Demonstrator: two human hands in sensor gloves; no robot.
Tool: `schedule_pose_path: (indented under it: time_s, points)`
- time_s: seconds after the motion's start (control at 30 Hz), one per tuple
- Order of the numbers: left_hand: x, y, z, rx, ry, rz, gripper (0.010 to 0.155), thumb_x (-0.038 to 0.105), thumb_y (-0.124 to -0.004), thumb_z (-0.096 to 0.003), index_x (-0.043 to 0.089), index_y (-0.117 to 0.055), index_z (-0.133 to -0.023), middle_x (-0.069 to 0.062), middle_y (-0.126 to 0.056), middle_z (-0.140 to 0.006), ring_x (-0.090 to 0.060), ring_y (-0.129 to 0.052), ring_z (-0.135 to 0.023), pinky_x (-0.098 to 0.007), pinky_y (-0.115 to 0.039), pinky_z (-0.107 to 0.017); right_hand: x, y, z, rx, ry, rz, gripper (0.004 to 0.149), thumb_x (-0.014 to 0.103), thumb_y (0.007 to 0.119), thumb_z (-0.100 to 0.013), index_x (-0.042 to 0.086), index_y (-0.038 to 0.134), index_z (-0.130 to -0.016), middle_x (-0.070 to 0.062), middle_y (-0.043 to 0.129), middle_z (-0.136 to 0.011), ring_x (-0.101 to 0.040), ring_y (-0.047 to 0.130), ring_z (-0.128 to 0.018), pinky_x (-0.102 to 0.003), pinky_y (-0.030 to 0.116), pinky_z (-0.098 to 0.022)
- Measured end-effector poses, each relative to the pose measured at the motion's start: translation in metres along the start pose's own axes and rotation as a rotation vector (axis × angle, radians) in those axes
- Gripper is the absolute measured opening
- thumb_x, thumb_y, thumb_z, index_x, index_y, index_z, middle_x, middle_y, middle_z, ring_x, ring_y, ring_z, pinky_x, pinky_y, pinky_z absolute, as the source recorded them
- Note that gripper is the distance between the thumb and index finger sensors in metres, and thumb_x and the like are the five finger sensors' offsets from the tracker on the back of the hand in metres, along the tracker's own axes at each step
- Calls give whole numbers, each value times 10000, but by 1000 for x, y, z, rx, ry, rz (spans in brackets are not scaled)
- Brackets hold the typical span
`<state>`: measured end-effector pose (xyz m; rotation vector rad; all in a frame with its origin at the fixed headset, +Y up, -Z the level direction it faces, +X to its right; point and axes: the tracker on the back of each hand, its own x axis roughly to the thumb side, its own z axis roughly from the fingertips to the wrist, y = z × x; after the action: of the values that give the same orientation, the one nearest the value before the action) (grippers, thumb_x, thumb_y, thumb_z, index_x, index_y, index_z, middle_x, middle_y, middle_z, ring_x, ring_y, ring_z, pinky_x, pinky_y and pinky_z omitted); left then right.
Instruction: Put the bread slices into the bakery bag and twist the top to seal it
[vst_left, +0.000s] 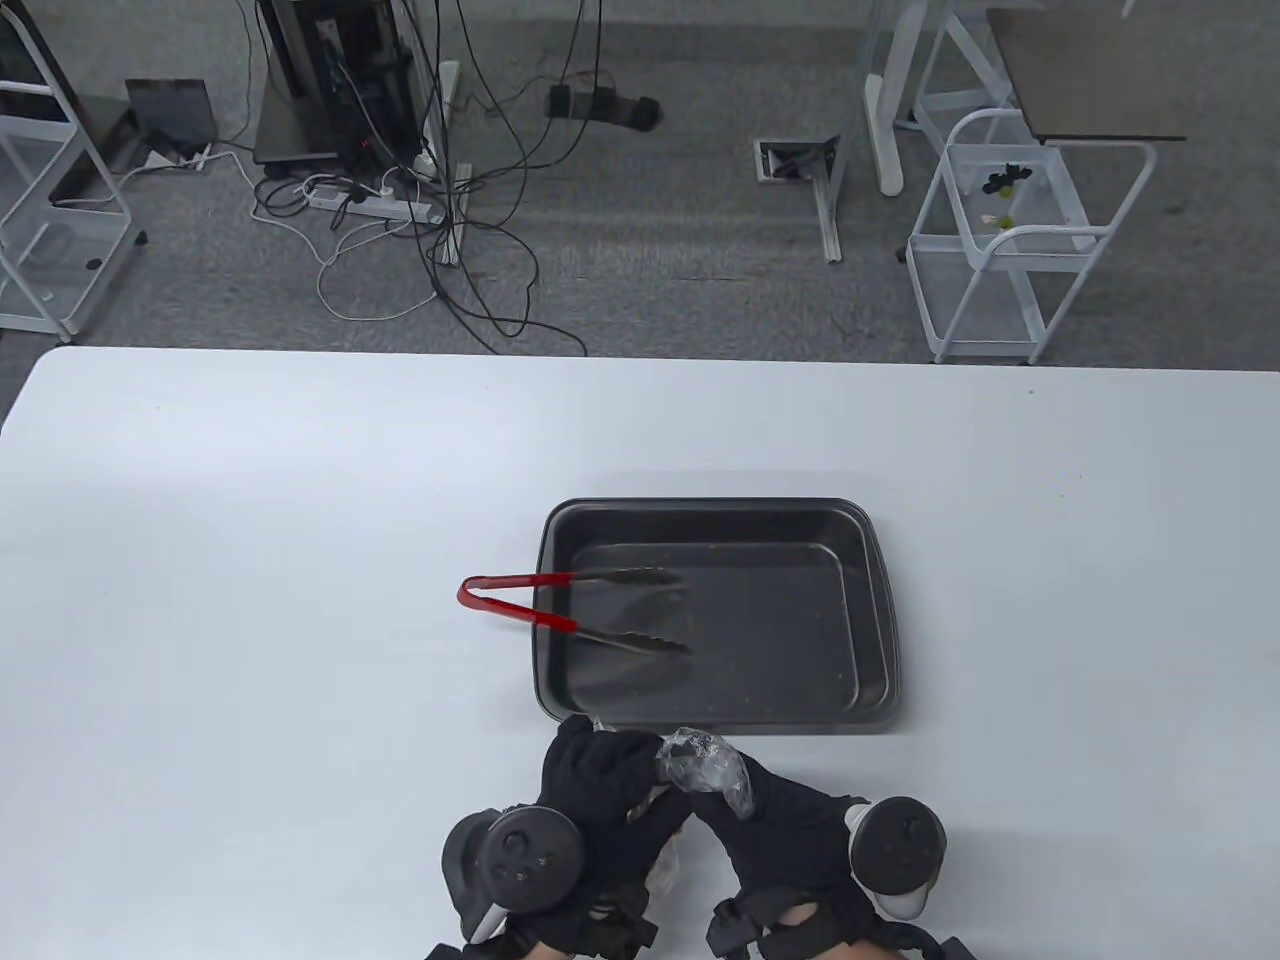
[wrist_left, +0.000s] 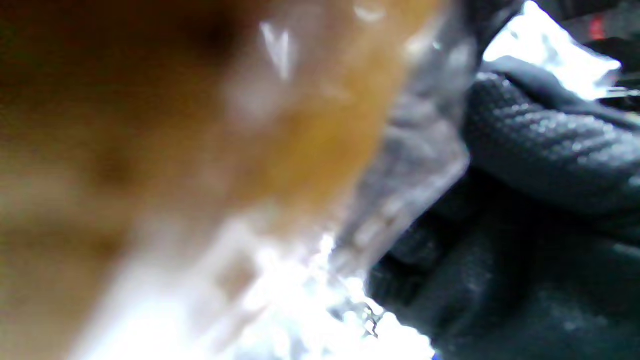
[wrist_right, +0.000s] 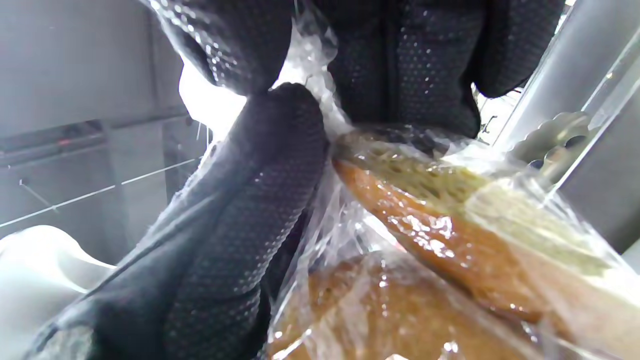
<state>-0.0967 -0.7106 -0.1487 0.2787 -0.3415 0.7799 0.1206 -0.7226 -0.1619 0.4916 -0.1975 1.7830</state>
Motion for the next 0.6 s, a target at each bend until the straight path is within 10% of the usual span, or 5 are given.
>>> schedule_pose_path:
  time_s: [0.4, 0.47, 0.6]
  points:
    - [10, 4, -2, 26, -140, -174, 539, 465, -996, -430, 296, -775, -892, 23, -907, -855, -214, -991, -767, -619, -543, -836, 20, -5, -10, 188, -29, 43, 640, 279, 769, -458, -117, 665, -950, -392, 863, -839, -580, 901, -719, -685, 653, -583]
    - [0, 11, -6, 6, -121, -70, 531, 471, -993, -429, 298, -786, -886, 28, -919, -848, -205, -999, -760, -621, -540, -838, 19, -12, -11, 271, 8, -56, 642, 298, 751, -485, -58, 621, -1004, -390, 796, -907, -589, 861, -758, -694, 626, -599]
    - [-28, 19, -15, -87, -68, 274, 526, 459, -993, -421, 287, -800, -880, 19, -930, -838, -216, -1002, -749, -638, -541, -823, 15, -25, -8, 101, -24, 53, 588, 283, 769, -479, -32, 727, -974, -372, 803, -909, -575, 878, -717, -703, 622, -584]
